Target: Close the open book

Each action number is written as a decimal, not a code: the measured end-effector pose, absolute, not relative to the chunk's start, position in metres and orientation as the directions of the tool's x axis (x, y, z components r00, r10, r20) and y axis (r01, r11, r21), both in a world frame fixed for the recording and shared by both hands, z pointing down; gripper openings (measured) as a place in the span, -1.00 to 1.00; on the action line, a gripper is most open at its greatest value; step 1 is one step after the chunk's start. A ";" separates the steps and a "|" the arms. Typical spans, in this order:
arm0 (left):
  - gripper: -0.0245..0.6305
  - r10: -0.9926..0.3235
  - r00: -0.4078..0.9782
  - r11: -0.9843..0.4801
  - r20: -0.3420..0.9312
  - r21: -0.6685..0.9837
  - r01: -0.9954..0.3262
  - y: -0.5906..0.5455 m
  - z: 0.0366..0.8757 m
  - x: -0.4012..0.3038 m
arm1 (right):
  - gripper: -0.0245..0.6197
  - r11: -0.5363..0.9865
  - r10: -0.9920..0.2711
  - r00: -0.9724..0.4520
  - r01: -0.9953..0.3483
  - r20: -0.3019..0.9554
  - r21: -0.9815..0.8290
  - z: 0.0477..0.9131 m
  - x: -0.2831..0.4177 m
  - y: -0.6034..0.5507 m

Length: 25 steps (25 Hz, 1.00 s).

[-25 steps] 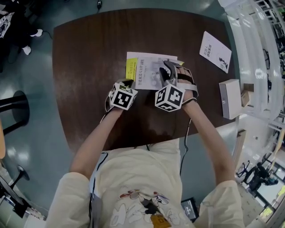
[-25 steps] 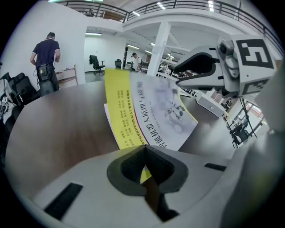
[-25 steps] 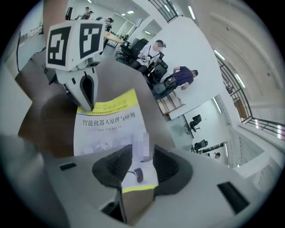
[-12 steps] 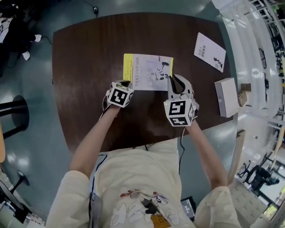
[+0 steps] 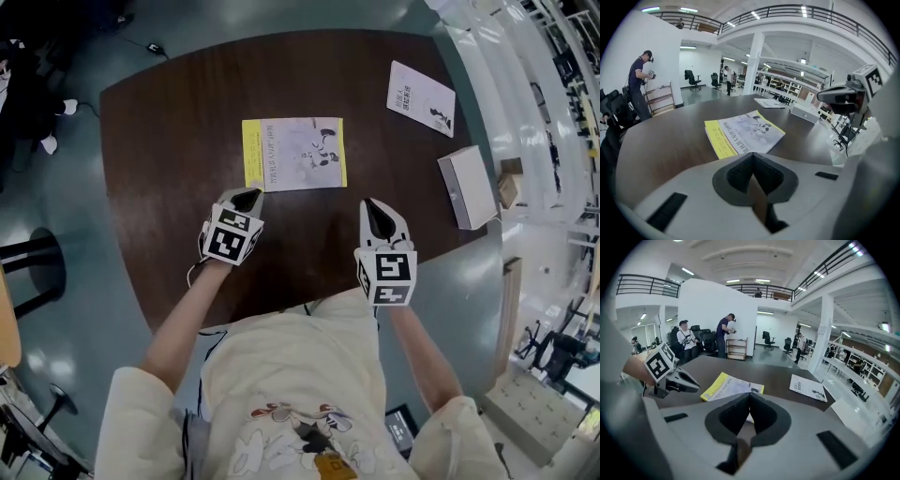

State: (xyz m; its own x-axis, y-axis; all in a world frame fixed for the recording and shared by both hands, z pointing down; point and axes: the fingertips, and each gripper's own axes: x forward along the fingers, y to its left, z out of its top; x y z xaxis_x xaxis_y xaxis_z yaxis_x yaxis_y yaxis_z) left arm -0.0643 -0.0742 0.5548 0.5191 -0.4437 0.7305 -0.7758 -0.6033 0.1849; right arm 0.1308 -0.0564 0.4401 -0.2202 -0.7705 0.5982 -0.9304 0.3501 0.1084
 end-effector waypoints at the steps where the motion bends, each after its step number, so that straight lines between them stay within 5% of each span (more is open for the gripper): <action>1: -0.91 -0.453 0.526 -0.603 0.719 0.187 -0.776 -0.067 0.545 -0.063 | -0.90 0.343 -0.778 -0.222 -0.934 0.588 0.101 0.434 0.131 -0.051; 16: -0.91 -0.543 0.622 -0.617 0.564 0.233 -0.751 0.014 0.411 -0.047 | -0.90 0.400 -0.776 -0.364 -0.915 0.515 -0.044 0.385 0.100 0.010; 25: -0.91 -0.440 0.689 -0.709 0.575 0.249 -0.660 0.070 0.394 -0.009 | -0.90 0.480 -0.707 -0.471 -0.867 0.528 -0.130 0.384 0.071 0.041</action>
